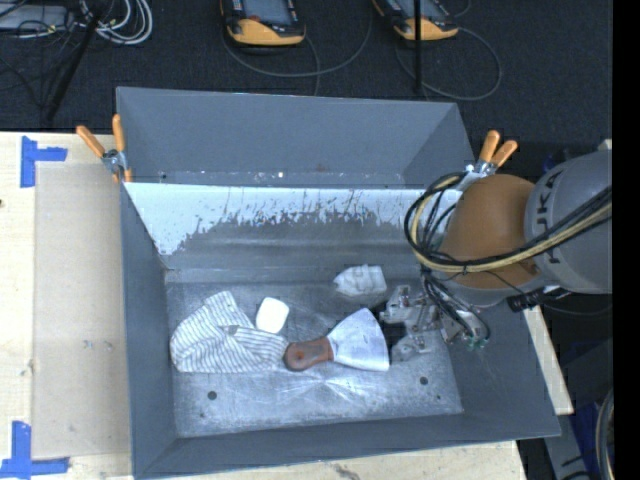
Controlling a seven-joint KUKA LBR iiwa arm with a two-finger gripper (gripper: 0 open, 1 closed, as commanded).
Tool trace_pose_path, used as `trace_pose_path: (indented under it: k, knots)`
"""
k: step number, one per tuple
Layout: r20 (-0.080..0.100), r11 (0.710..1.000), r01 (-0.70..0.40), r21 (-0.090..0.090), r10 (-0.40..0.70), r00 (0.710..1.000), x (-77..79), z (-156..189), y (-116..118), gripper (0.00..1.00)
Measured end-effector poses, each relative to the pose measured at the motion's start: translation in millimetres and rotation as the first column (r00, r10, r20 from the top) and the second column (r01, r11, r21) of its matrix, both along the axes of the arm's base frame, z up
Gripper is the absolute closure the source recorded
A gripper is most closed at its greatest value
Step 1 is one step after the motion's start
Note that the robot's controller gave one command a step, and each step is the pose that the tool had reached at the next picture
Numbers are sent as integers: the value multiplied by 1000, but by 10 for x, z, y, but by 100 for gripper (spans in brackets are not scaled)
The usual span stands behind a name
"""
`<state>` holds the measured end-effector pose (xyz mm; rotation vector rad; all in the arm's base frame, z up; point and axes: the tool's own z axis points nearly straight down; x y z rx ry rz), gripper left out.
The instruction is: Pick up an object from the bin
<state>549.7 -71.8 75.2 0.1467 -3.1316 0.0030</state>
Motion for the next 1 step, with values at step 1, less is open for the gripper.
trace_pose_path:
  k: [1]
  knots:
    - [4, 976, -219, 4, 219, 976, 117, 1314, -171, 100]
